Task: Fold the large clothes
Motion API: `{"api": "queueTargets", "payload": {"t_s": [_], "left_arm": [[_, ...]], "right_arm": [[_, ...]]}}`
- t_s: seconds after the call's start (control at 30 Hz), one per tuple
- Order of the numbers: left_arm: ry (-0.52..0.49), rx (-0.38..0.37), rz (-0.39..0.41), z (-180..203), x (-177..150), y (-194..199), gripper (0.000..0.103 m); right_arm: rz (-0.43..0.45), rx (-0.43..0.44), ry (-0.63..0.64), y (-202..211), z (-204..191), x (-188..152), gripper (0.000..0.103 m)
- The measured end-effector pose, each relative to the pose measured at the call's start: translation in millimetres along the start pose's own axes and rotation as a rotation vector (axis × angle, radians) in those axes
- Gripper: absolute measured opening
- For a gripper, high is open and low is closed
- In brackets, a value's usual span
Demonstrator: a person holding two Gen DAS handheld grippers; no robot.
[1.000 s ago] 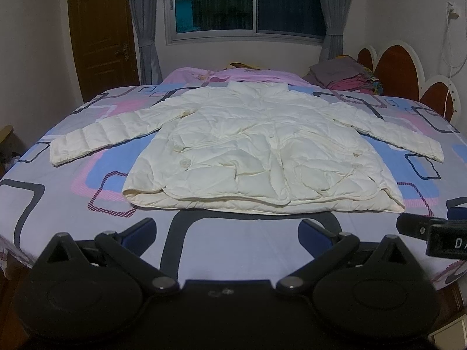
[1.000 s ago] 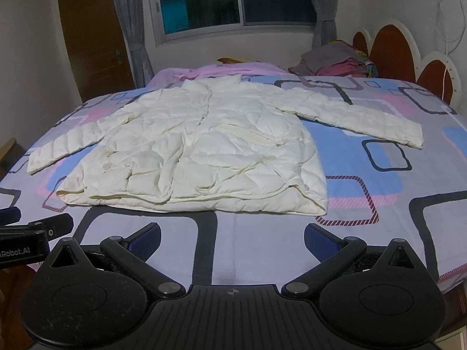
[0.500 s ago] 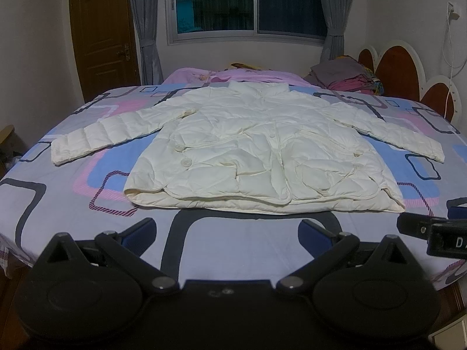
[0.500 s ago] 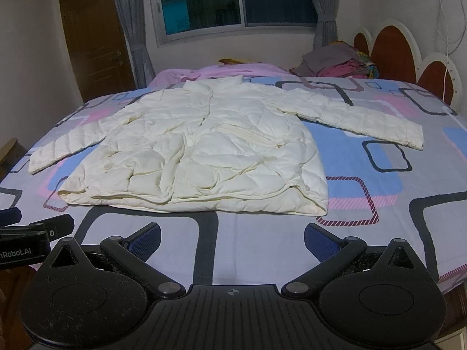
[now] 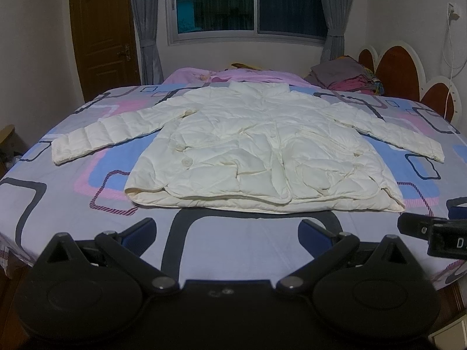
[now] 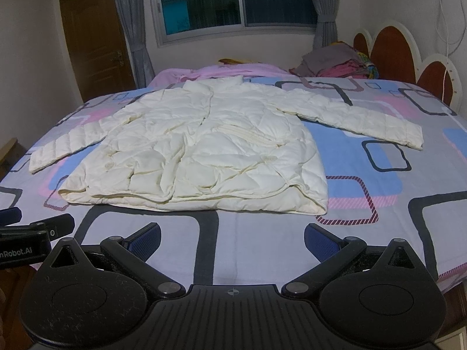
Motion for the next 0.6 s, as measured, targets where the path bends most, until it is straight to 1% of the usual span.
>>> {"api": "queueTargets", "payload": {"t_s": [0.47,0.6], "left_arm": [[0.004,0.002,-0.006,-2.8,-0.9,-2.5,0.103],[0.000,-0.005,0.005,-3.0,2.8,-5.8,0.103]], "right_arm": [[-0.005,0.000,-0.003,-1.0,-0.7,0.0,0.103],[-0.004,-0.002,-0.004,-4.1,0.8,3.1,0.103]]}}
Point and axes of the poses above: each gripper's, at about its wrist camera, not at the fingertips, and y roughly against the way its jaws point, z to its right, x to its top, the point moved 1 cm from there along -y, roughly the way its jaws point, and after that the axes turned 15 degrees about -z, right-handed, at the moved point
